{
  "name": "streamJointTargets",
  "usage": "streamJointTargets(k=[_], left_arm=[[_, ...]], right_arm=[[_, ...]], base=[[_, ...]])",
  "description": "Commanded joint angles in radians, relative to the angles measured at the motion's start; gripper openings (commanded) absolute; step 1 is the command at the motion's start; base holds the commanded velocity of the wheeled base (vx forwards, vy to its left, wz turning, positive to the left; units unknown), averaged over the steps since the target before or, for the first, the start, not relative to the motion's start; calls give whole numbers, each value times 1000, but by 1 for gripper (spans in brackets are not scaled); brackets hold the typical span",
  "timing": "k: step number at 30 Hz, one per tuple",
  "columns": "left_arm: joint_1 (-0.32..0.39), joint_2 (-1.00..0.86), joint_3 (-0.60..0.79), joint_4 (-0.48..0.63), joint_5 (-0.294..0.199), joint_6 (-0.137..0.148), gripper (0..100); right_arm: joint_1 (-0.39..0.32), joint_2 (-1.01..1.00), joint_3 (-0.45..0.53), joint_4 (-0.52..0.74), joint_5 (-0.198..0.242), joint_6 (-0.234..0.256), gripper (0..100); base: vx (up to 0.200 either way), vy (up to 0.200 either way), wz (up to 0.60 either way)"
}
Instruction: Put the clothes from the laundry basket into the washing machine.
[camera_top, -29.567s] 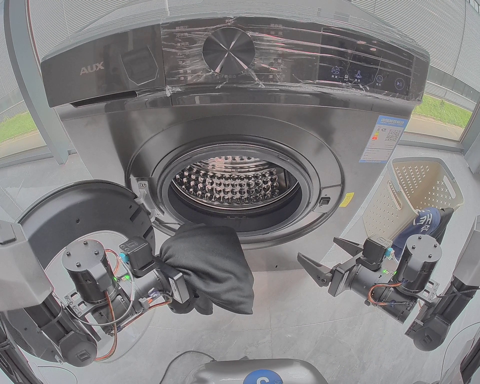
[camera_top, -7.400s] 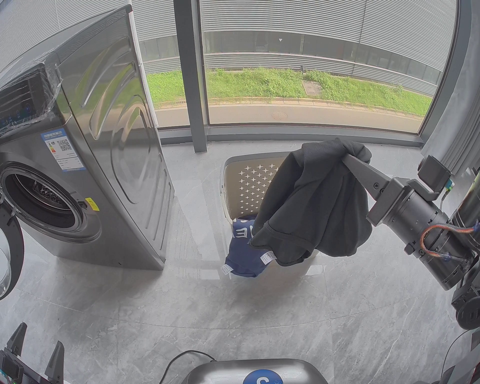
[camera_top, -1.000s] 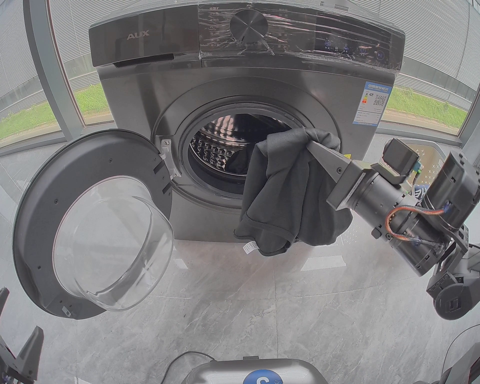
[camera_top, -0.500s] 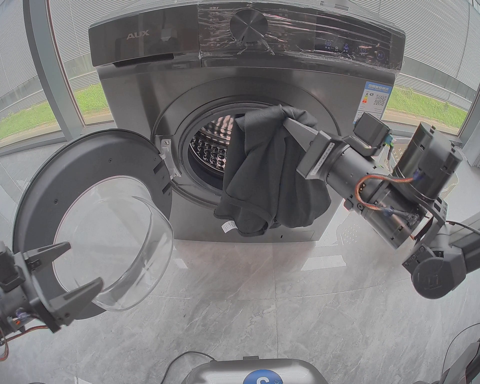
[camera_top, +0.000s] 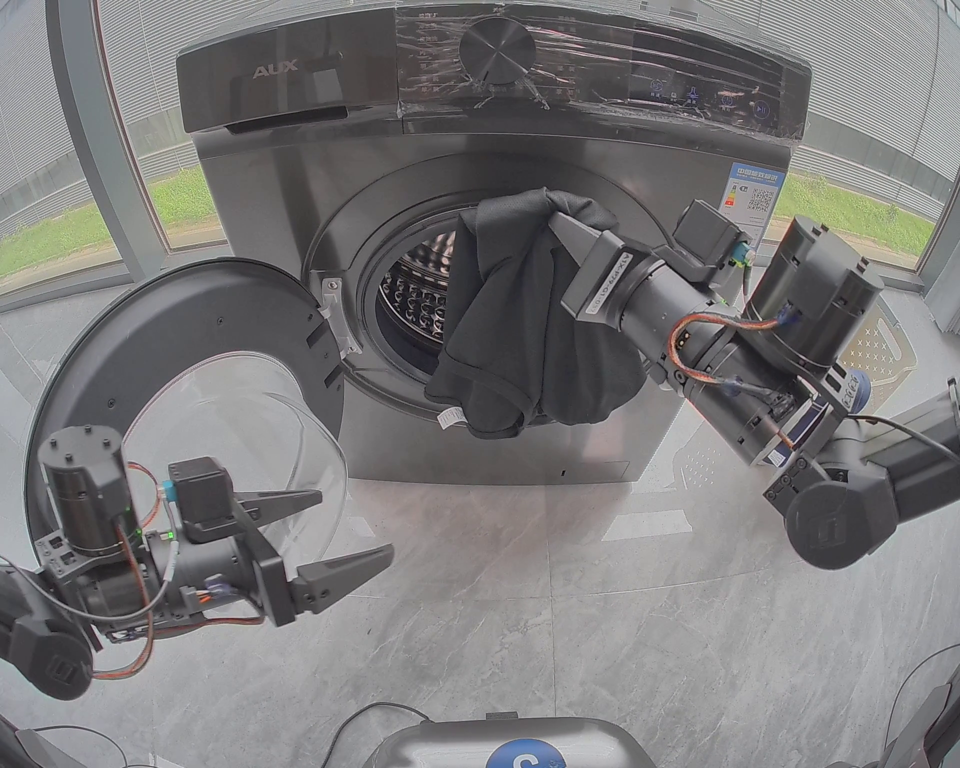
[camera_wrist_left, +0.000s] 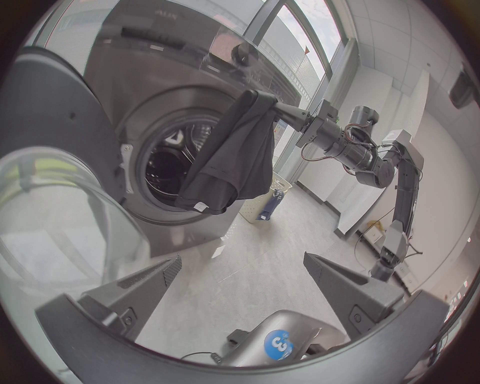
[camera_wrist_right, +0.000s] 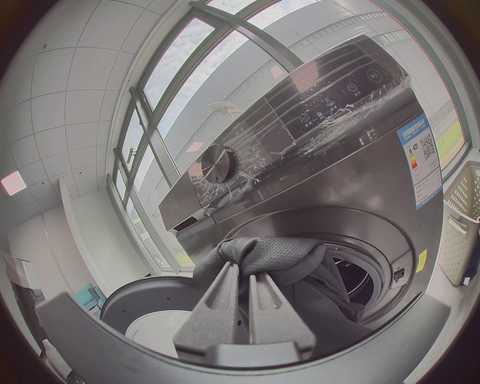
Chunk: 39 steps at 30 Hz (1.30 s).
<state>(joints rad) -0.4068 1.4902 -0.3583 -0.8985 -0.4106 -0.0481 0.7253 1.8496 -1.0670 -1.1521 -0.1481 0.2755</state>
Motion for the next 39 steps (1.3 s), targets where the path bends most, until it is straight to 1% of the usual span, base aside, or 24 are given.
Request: streamJointTargets(k=[1,2,5,8,12,14,16,18,25,27,28,29,32,34,39], left_arm=[[-72,188,-79,-56,-2,-81,100],[-76,206,-97,-60,-2,-101,100],[-89,257,-136,-74,-4,-131,100],[-93,309,-162,-92,-4,-141,100],[-104,361,-174,-134,-2,-144,100],[-112,378,-182,-154,-2,-153,100],[-119,400,-195,-175,0,-174,100],[-124,417,-211,-186,1,-187,100],[-141,512,-260,-235,4,-193,100],[-141,559,-284,-284,12,-196,100],[-141,562,-286,-287,13,-196,100],[-141,593,-307,-329,46,-202,100],[-142,627,-334,-370,81,-219,100],[-141,636,-344,-382,87,-225,100],[-132,636,-353,-388,87,-226,100]], right_arm=[[6,22,2,2,-10,-1,0],[8,22,2,2,-10,-1,0],[11,16,10,-1,-11,-1,0],[13,14,13,-4,-11,-2,0],[16,11,12,-6,-10,-1,0],[22,11,12,-6,-10,-1,0],[36,11,9,-8,-8,-1,0],[49,11,7,-12,-8,-2,0],[69,8,9,-12,-10,-2,0],[71,0,12,-12,-10,-2,0],[71,0,12,-12,-10,-2,0],[71,-1,12,-12,-10,-2,0],[71,-3,12,-12,-10,-2,0],[71,-4,12,-12,-10,-2,0],[71,-4,12,-12,-10,-2,0]], base=[[0,0,0],[0,0,0],[0,0,0],[0,0,0],[0,0,0],[0,0,0],[0,0,0],[0,0,0],[0,0,0],[0,0,0],[0,0,0],[0,0,0],[0,0,0],[0,0,0],[0,0,0]])
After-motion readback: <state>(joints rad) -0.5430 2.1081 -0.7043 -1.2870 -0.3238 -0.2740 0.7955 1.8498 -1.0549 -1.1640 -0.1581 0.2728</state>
